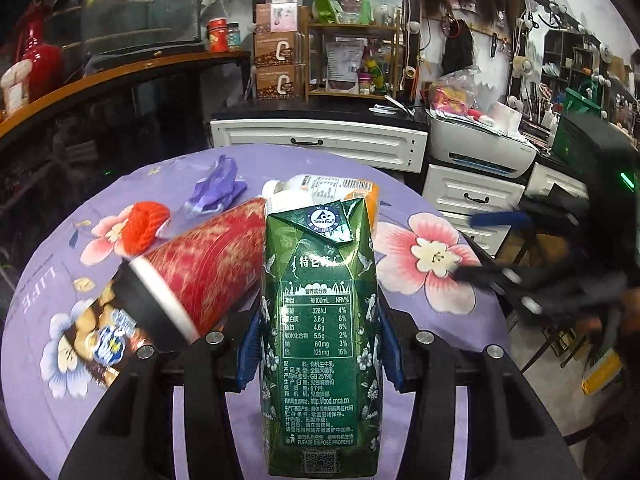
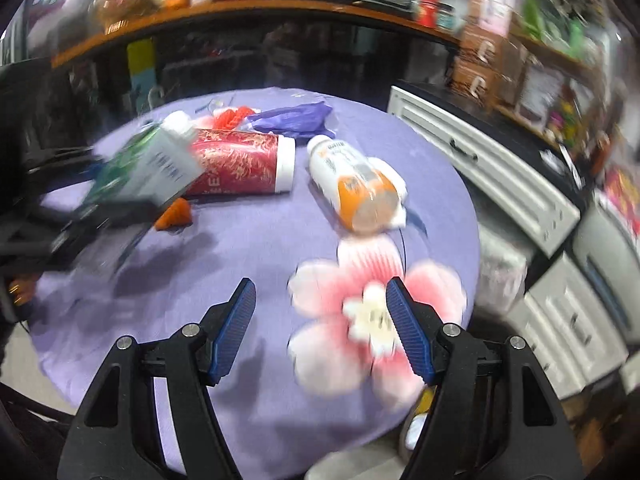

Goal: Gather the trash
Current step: 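Close the left tool on the green drink carton and lift it, then close the right tool on the white-orange milk bottle and lift it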

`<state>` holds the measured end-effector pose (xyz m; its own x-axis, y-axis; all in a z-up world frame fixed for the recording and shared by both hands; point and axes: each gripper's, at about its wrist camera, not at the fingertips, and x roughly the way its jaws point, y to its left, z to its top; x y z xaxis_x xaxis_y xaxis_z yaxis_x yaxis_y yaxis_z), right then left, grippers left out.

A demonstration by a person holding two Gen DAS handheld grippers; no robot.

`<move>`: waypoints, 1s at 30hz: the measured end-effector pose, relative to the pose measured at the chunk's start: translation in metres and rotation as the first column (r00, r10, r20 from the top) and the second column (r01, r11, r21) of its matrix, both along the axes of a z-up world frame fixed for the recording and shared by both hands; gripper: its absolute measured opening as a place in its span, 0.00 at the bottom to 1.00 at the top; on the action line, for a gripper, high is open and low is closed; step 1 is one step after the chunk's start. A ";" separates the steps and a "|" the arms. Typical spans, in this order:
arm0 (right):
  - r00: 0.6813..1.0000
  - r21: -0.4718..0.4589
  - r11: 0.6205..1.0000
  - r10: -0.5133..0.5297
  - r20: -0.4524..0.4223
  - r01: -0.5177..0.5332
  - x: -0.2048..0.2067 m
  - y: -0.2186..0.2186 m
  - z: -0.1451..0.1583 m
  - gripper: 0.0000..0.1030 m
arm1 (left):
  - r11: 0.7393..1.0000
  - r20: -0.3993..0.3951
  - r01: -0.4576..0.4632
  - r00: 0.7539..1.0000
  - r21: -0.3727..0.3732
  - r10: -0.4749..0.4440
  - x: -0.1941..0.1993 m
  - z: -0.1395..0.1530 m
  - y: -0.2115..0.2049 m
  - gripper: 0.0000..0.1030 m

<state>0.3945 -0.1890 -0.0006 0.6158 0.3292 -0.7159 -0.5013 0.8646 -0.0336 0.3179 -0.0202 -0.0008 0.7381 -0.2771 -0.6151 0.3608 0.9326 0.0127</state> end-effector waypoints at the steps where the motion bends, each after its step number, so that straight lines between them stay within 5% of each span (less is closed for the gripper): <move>1: 1.000 -0.019 1.000 0.008 -0.001 -0.008 0.007 0.005 0.000 0.66 | 1.000 0.006 -0.005 1.000 0.004 0.005 -0.003 -0.001 0.002 0.47; 11: 0.998 -0.215 0.975 0.047 -0.052 -0.057 0.094 0.059 -0.012 0.66 | 0.997 0.008 -0.027 1.000 -0.074 0.028 -0.020 -0.002 0.029 0.47; 21: 0.995 -0.411 0.907 0.067 -0.080 -0.094 0.149 0.092 -0.035 0.65 | 0.993 0.014 -0.033 0.999 -0.112 0.035 -0.024 -0.005 0.042 0.47; 30: 0.995 -0.413 0.905 0.078 -0.066 -0.098 0.148 0.096 -0.047 0.60 | 0.993 0.004 -0.011 1.000 -0.117 0.011 -0.024 -0.009 0.037 0.47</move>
